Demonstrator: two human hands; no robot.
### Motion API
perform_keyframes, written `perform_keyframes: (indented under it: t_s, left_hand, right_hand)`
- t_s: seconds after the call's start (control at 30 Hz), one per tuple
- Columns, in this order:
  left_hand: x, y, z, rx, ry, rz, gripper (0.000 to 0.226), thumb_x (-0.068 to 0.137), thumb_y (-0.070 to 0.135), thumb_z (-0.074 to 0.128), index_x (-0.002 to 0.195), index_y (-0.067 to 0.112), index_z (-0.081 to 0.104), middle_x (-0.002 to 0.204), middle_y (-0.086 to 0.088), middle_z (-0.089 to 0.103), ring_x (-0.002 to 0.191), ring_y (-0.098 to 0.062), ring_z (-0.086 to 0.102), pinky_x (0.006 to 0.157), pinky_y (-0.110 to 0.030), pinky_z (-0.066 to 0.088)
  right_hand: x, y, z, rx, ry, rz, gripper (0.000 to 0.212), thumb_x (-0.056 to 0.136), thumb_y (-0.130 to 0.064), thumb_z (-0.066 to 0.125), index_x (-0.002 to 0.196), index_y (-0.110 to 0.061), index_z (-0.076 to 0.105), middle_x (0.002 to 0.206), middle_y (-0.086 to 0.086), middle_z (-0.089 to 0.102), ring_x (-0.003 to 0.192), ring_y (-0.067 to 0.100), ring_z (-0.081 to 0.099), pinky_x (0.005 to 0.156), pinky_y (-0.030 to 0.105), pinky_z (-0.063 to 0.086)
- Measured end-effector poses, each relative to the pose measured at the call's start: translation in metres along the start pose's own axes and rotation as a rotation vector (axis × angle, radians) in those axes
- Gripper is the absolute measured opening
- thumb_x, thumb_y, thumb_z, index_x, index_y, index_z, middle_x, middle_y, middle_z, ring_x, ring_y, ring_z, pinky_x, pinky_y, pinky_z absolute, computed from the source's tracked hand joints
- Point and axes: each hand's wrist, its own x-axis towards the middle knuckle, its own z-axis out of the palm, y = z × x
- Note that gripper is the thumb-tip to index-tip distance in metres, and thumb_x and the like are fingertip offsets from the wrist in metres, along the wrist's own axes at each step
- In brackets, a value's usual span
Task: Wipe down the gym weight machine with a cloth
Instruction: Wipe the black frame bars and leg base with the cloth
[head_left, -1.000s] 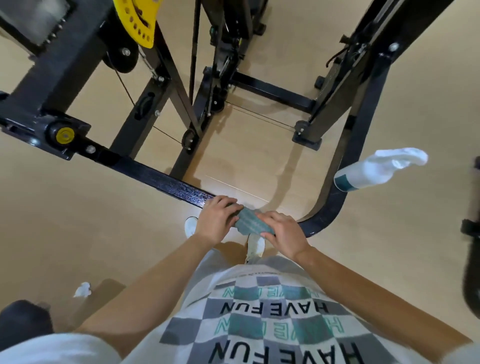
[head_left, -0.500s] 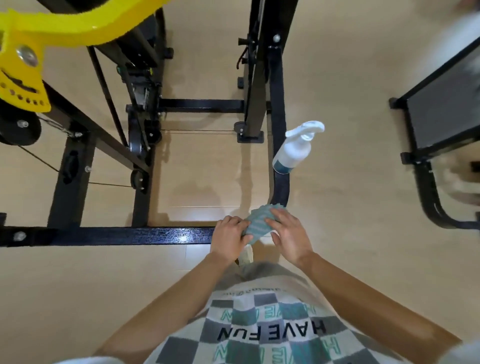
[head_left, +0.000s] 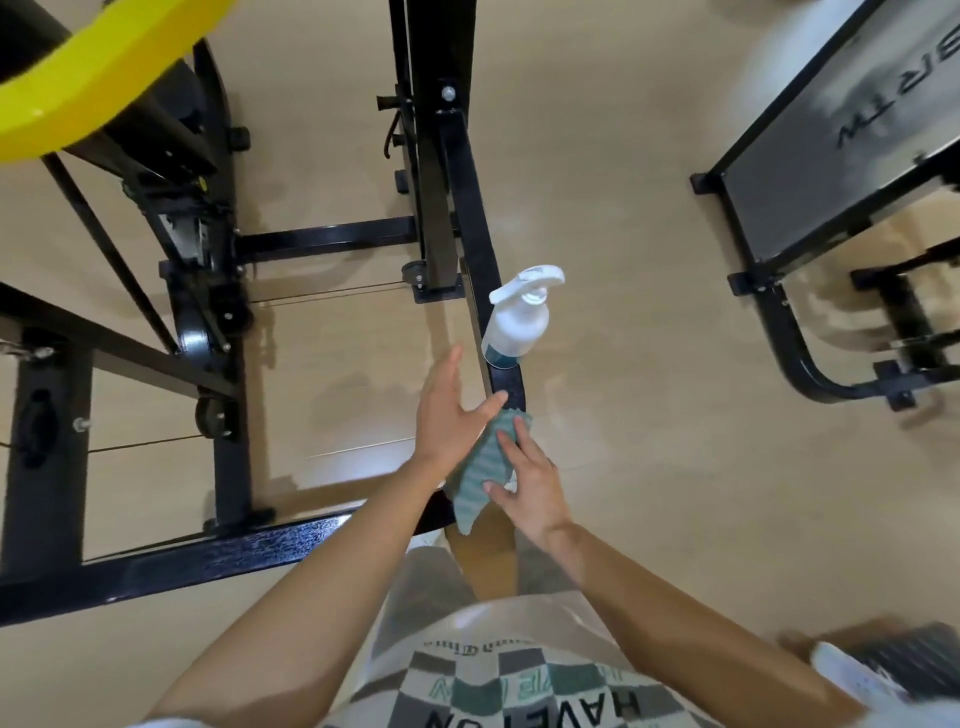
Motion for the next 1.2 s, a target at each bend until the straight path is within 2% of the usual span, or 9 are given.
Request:
perform_keyframes:
  t_s: [0.13, 0.17, 0.3, 0.43, 0.6, 0.7, 0.9, 1.07, 1.2]
  left_hand:
    - [0.035, 0.042, 0.012, -0.026, 0.019, 0.087, 0.09, 0.073, 0.04, 0.087, 0.149, 0.029, 0.039, 0.136, 0.032, 0.046, 0.125, 0.014, 0.044, 0.102, -0.011, 0.039]
    - [0.042, 0.047, 0.017, -0.031, 0.018, 0.09, 0.086, 0.073, 0.037, 0.088, 0.146, 0.028, 0.043, 0.131, 0.032, 0.049, 0.12, 0.014, 0.046, 0.097, -0.01, 0.04]
    - [0.057, 0.061, 0.031, -0.063, 0.074, 0.008, 0.077, 0.068, 0.04, 0.09, 0.134, 0.031, 0.053, 0.118, 0.016, 0.064, 0.109, -0.007, 0.06, 0.093, -0.035, 0.053]
    - [0.051, 0.072, 0.03, -0.169, 0.268, -0.099, 0.062, 0.072, 0.023, 0.091, 0.124, 0.03, 0.057, 0.108, 0.017, 0.068, 0.099, 0.006, 0.063, 0.084, -0.019, 0.052]
    - [0.028, 0.073, 0.015, -0.327, 0.555, -0.212, 0.061, 0.075, 0.014, 0.09, 0.127, 0.013, 0.059, 0.114, 0.0, 0.071, 0.106, -0.013, 0.068, 0.088, -0.029, 0.057]
    - [0.004, 0.079, 0.014, -0.423, 0.688, -0.247, 0.059, 0.076, 0.01, 0.088, 0.128, 0.011, 0.059, 0.115, 0.0, 0.072, 0.107, -0.011, 0.069, 0.091, -0.026, 0.056]
    - [-0.033, 0.073, 0.035, -0.489, 0.774, -0.351, 0.061, 0.074, 0.016, 0.091, 0.127, 0.016, 0.06, 0.114, 0.003, 0.073, 0.109, -0.015, 0.069, 0.094, -0.035, 0.055]
    - [-0.045, 0.072, 0.054, -0.521, 0.815, -0.384, 0.055, 0.077, 0.005, 0.086, 0.124, 0.01, 0.059, 0.108, 0.002, 0.074, 0.098, -0.006, 0.071, 0.078, -0.018, 0.054]
    - [-0.046, 0.071, 0.066, -0.537, 0.842, -0.394, 0.055, 0.074, 0.008, 0.089, 0.121, 0.018, 0.06, 0.105, 0.005, 0.075, 0.098, -0.006, 0.071, 0.08, -0.02, 0.056]
  right_hand:
    - [0.023, 0.01, -0.022, 0.032, -0.038, -0.067, 0.077, 0.089, -0.028, 0.075, 0.155, -0.023, 0.037, 0.166, -0.015, 0.006, 0.152, 0.014, 0.025, 0.122, 0.037, 0.029]
    - [0.029, 0.014, -0.029, 0.031, -0.046, -0.087, 0.077, 0.088, -0.028, 0.076, 0.155, -0.023, 0.039, 0.165, -0.016, 0.007, 0.15, 0.013, 0.028, 0.121, 0.036, 0.032]
    - [0.055, 0.026, -0.054, 0.02, -0.145, -0.157, 0.077, 0.088, -0.03, 0.076, 0.154, -0.024, 0.038, 0.163, -0.02, 0.006, 0.149, 0.009, 0.028, 0.121, 0.032, 0.031]
    - [0.085, 0.043, -0.071, 0.022, -0.268, -0.251, 0.081, 0.087, -0.03, 0.077, 0.156, -0.029, 0.034, 0.164, -0.024, 0.002, 0.153, 0.009, 0.019, 0.124, 0.034, 0.025]
    - [0.126, 0.048, -0.096, -0.19, -0.375, -0.433, 0.079, 0.093, -0.043, 0.067, 0.159, -0.032, 0.024, 0.167, -0.017, -0.003, 0.156, 0.014, -0.001, 0.127, 0.038, 0.009]
    - [0.154, 0.043, -0.114, -0.402, -0.42, -0.575, 0.076, 0.097, -0.054, 0.056, 0.16, -0.034, 0.018, 0.168, -0.014, -0.008, 0.155, 0.021, -0.016, 0.126, 0.047, -0.003]
    - [0.2, 0.027, -0.138, -0.576, -0.472, -0.702, 0.074, 0.097, -0.057, 0.053, 0.159, -0.037, 0.017, 0.168, -0.012, -0.005, 0.154, 0.026, -0.016, 0.124, 0.047, -0.008]
    - [0.232, 0.013, -0.146, -0.659, -0.465, -0.737, 0.071, 0.099, -0.056, 0.049, 0.159, -0.037, 0.016, 0.168, -0.011, -0.004, 0.154, 0.026, -0.017, 0.124, 0.047, -0.008]
    - [0.253, 0.002, -0.151, -0.723, -0.451, -0.727, 0.072, 0.099, -0.06, 0.044, 0.16, -0.038, 0.012, 0.168, -0.011, -0.006, 0.155, 0.025, -0.016, 0.124, 0.047, -0.006]
